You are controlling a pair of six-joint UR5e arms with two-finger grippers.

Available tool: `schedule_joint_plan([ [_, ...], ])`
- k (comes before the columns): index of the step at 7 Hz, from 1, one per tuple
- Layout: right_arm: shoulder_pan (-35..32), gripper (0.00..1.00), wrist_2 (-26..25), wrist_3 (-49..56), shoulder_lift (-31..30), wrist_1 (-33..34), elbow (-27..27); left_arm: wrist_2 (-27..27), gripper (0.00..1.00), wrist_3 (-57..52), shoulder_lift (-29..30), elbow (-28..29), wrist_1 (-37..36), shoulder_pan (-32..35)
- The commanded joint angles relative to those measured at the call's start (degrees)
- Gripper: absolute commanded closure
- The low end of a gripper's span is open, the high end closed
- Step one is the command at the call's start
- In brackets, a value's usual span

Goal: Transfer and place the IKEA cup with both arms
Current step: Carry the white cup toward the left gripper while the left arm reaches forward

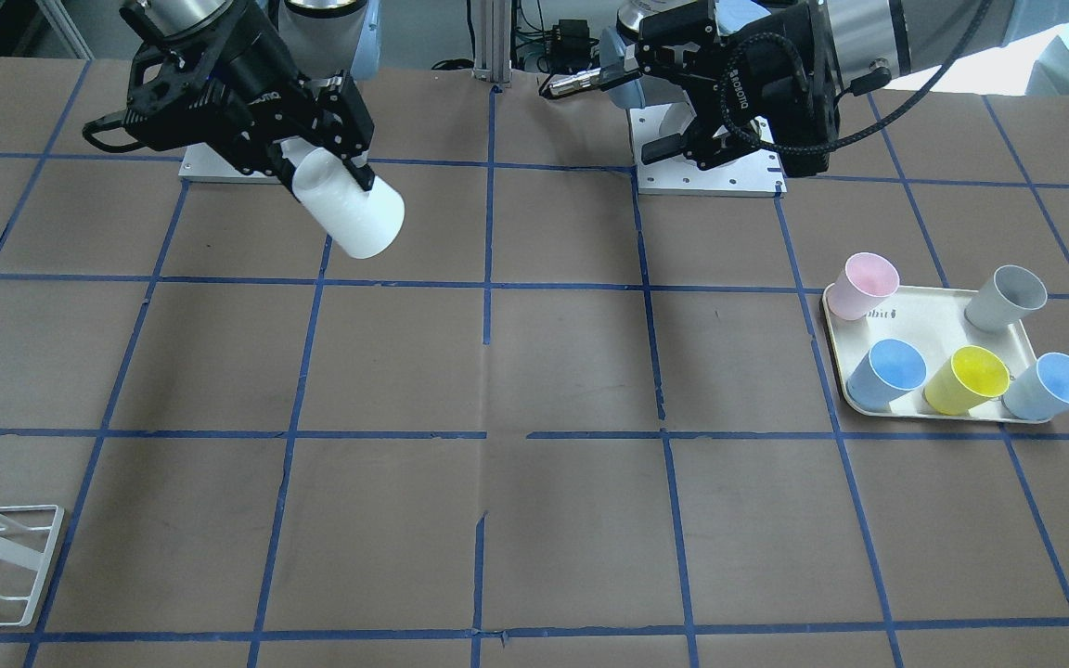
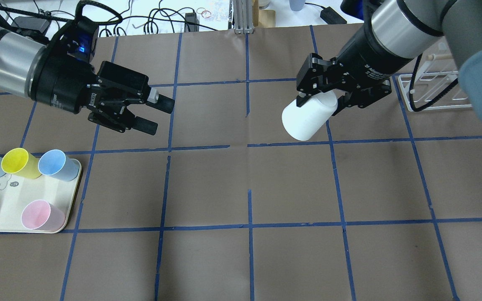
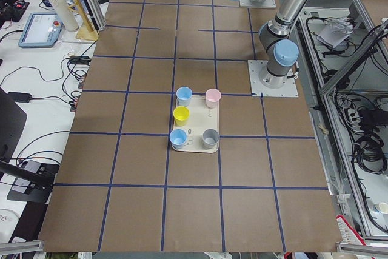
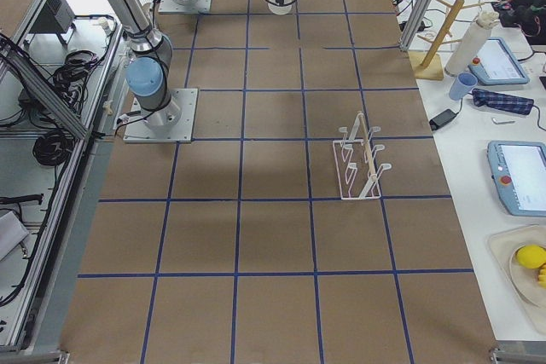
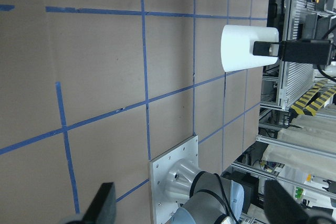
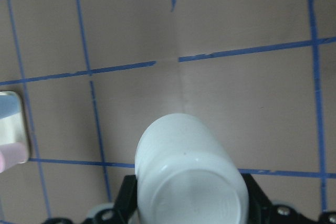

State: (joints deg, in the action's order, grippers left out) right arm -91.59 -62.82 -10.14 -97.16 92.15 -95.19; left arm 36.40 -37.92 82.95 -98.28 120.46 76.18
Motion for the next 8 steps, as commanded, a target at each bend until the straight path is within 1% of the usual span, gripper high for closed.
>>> schedule_joint_plan([
  [1,0.0,1.0,22.4,-8.4,-0.3,-0.5,-0.4,-10.4,0.0,-6.9,0.3,-7.2,0.6,-2.3],
  [2,0.4,1.0,30.7,-9.7,0.0,-0.8,-0.9,-15.0,0.0,-7.7,0.0,-9.1,0.7,-2.3],
  [3,0.9,1.0,36.9,-8.9,0.2,-2.5,-2.8,-20.1,0.0,-7.9,0.6,-10.3,0.7,-2.6],
  [4,1.7,1.0,42.7,-7.8,0.2,-2.7,-6.2,-25.4,0.0,-7.8,0.7,-13.1,0.7,-2.6],
  [5,2.5,1.0,47.7,-6.6,0.2,-2.8,-9.2,-25.6,0.0,-7.6,0.1,-13.5,0.9,-2.6],
  [6,3.1,1.0,51.9,-6.6,0.2,-3.0,-10.9,-26.2,0.02,-7.7,0.2,-14.0,0.8,-2.7],
  [7,3.0,1.0,55.2,-7.0,0.2,-3.1,-11.9,-26.3,0.02,-7.7,0.1,-14.5,1.0,-2.7],
  [8,3.0,1.0,56.3,-7.2,0.4,-3.9,-12.2,-26.3,0.01,-7.7,-0.3,-15.4,1.1,-2.7],
])
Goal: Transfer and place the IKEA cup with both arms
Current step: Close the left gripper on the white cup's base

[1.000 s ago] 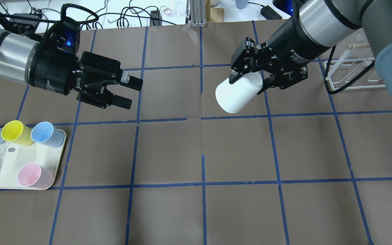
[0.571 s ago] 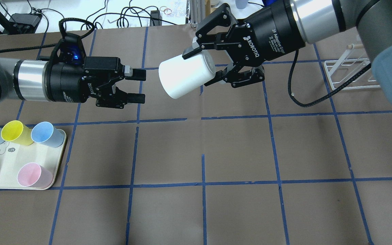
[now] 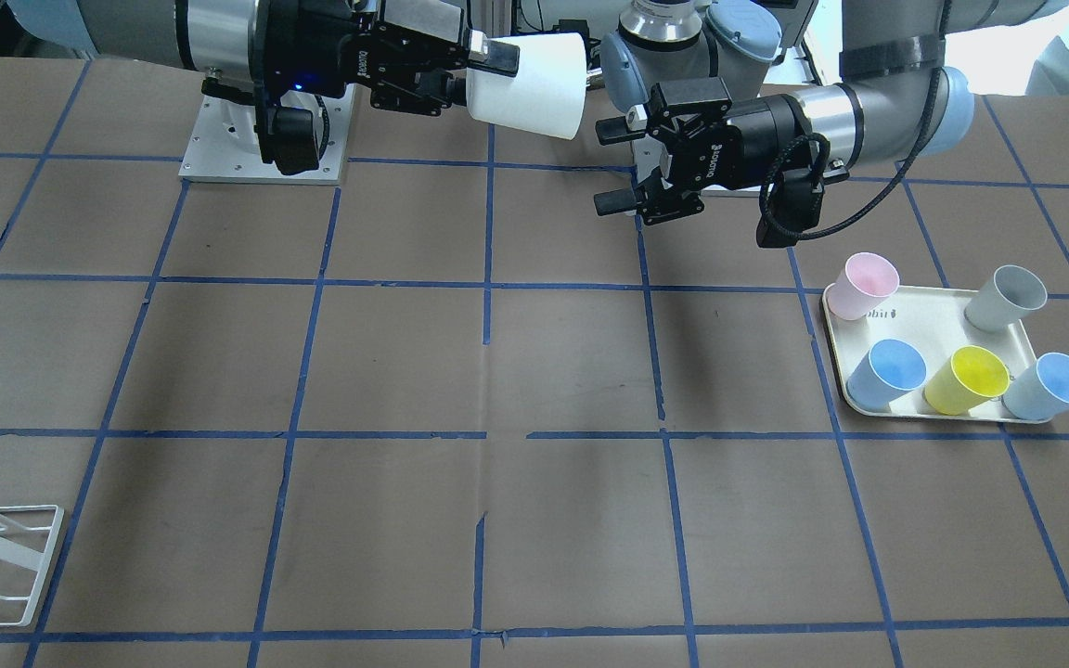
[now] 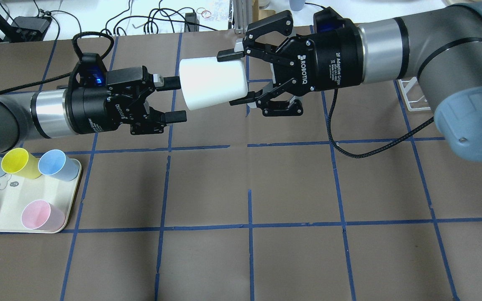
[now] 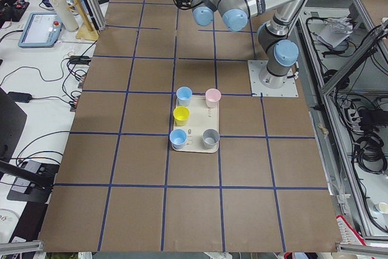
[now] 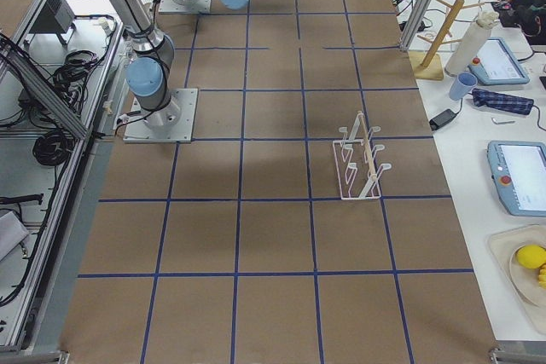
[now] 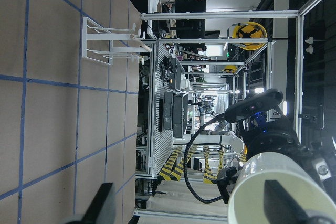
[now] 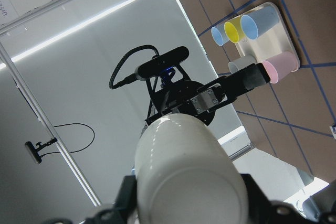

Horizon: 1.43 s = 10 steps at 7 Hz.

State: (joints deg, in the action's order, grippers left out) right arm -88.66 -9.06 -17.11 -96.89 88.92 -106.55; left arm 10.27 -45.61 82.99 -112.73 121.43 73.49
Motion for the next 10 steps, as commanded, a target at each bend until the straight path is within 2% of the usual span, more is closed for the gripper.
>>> schedule_joint_plan([
  [1,0.0,1.0,5.2,0.6,0.0,-3.7,-0.8,-0.5,0.01,0.1,-1.3,-1.3,0.1,0.0],
  [4,0.0,1.0,4.4,3.0,1.7,-3.8,-2.4,-2.7,0.01,0.7,-3.0,-0.5,1.3,0.0],
  [7,-0.4,1.0,5.4,0.9,1.7,-4.2,-2.5,-3.6,0.01,0.7,-3.9,-1.1,1.3,0.6],
  [9,-0.6,1.0,5.5,0.8,1.9,-4.5,-2.6,-5.2,0.06,0.8,-4.5,-1.1,1.3,2.4],
  [10,-0.6,1.0,5.4,0.7,1.9,-4.5,-2.6,-5.3,0.13,0.6,-4.7,-0.9,1.1,2.8],
])
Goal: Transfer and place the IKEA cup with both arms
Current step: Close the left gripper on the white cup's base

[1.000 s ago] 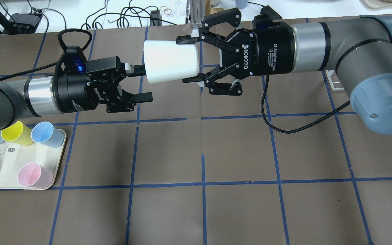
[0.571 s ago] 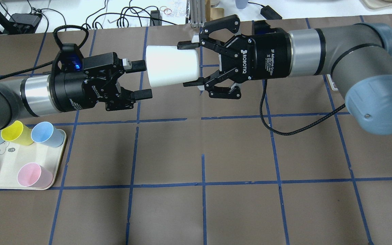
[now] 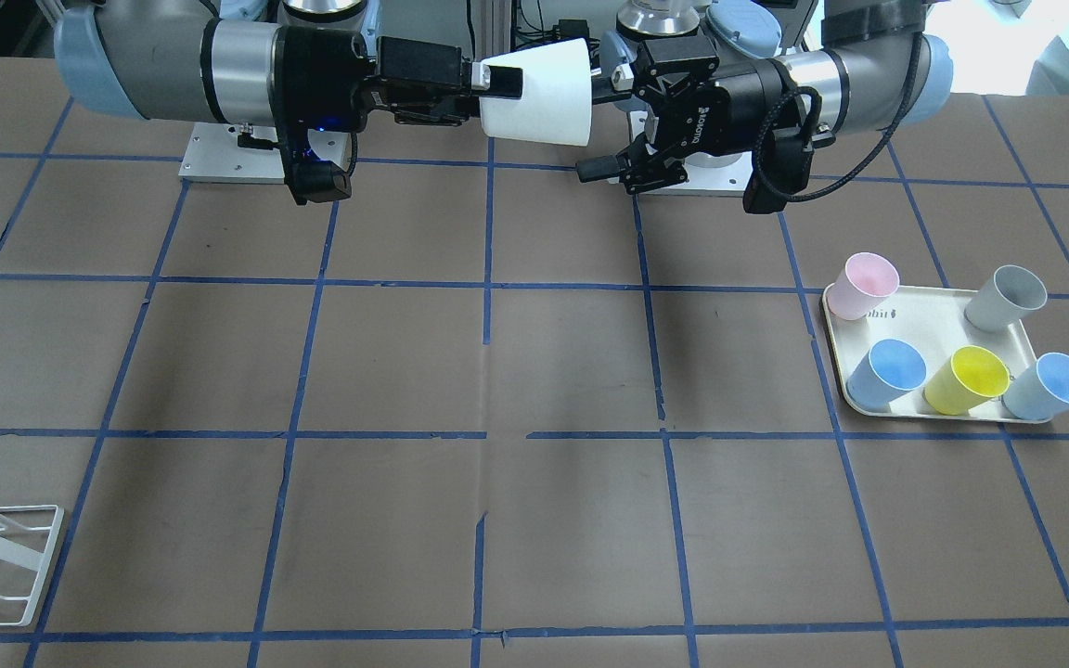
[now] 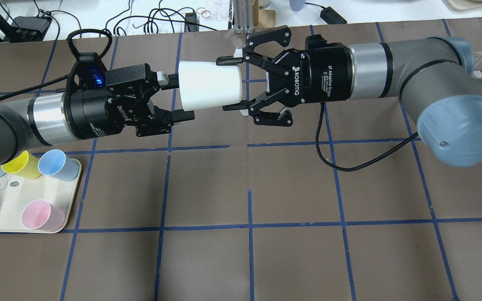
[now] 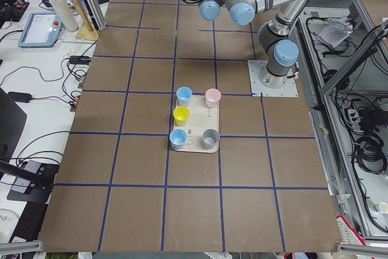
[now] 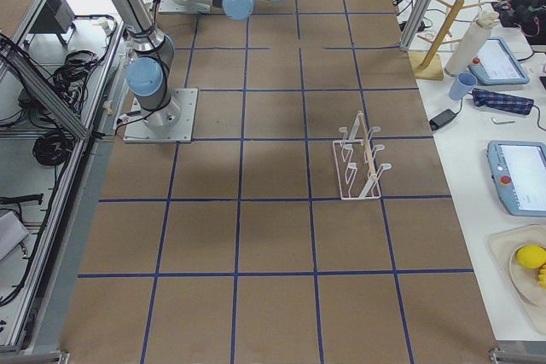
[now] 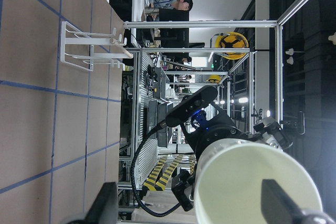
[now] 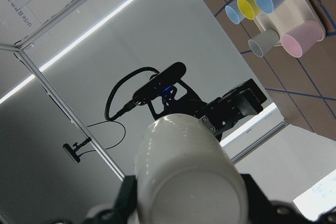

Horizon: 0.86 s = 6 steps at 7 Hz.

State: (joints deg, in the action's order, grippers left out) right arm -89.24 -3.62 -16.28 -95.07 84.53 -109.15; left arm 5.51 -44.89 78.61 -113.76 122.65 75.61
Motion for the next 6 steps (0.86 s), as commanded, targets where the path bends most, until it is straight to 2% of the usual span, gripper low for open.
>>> schedule_joint_plan([
  [1,-0.1,1.0,-0.2,-0.2,0.1,-0.1,0.0,-0.5,0.22,-0.3,-0.5,0.2,0.0,0.7],
  [4,-0.1,1.0,-0.1,-0.6,1.0,-0.1,0.0,-0.4,0.52,-0.6,-0.2,0.1,-0.7,0.5],
  [6,-0.1,1.0,-0.1,-1.0,1.1,-0.1,0.1,-0.4,0.6,-0.7,-0.2,-0.1,-0.7,0.6],
])
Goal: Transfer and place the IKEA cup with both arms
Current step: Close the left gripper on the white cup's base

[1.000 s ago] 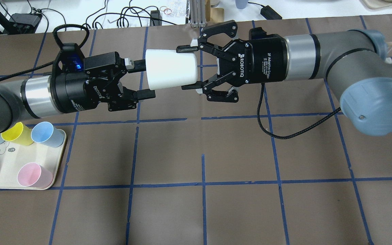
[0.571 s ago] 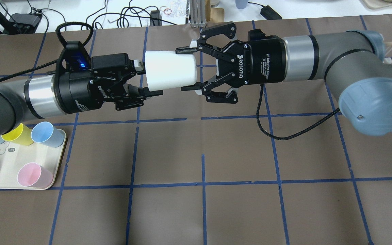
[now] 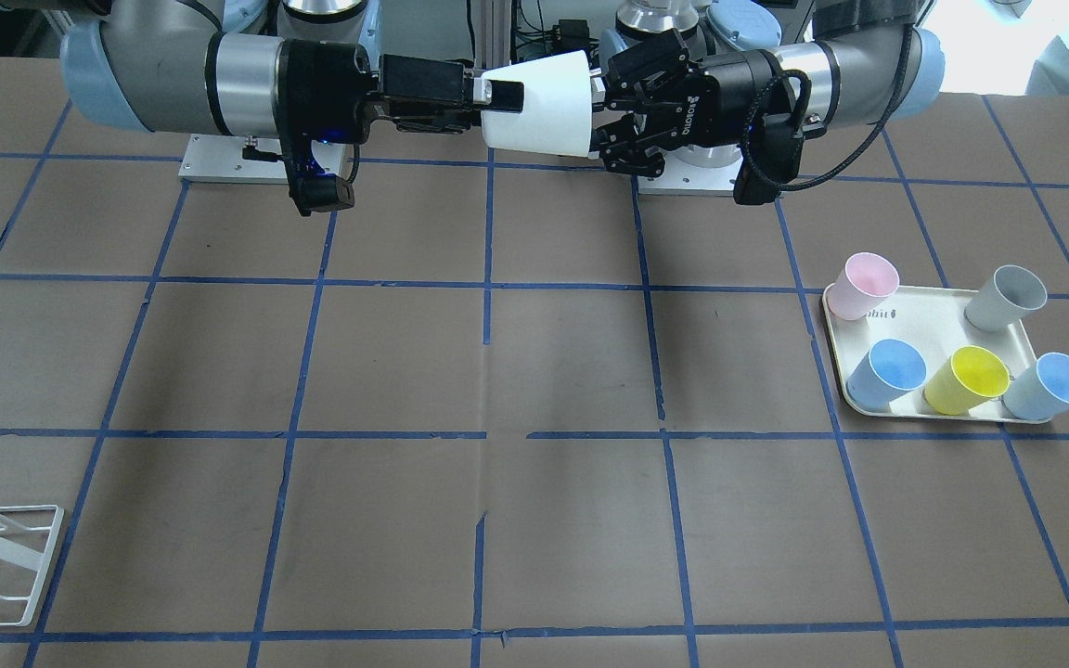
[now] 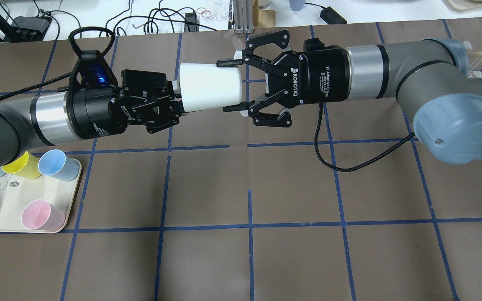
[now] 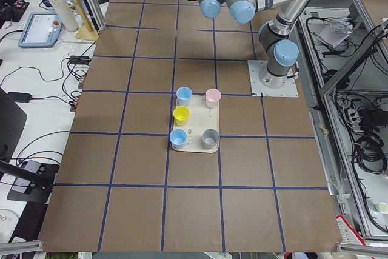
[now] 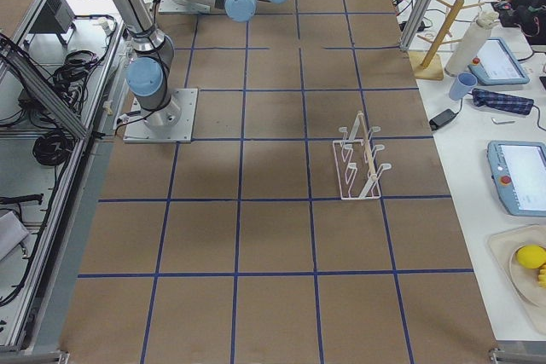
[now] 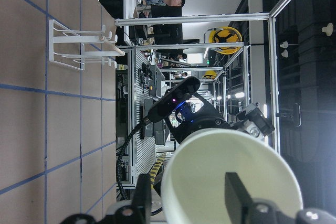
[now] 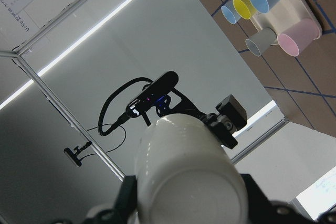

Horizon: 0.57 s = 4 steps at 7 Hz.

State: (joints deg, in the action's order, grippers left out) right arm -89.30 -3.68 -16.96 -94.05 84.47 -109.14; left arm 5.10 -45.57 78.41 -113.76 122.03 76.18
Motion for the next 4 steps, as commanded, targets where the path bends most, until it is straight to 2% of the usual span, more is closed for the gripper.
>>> schedule_joint_plan([
  [1,0.0,1.0,0.0,-0.4,0.1,0.0,0.2,0.0,0.74,0.0,0.0,-0.1,0.0,0.0],
  [2,0.0,0.85,0.0,-1.1,0.1,0.0,0.3,0.0,0.97,0.0,-0.4,0.3,0.0,0.0],
  [3,0.0,0.74,-0.1,-1.1,0.0,0.0,0.3,0.1,1.0,0.0,-0.5,0.5,0.0,0.0],
  [4,0.0,0.58,-0.1,-1.3,0.1,0.0,0.4,0.1,1.0,0.0,-0.5,0.5,0.0,0.0],
])
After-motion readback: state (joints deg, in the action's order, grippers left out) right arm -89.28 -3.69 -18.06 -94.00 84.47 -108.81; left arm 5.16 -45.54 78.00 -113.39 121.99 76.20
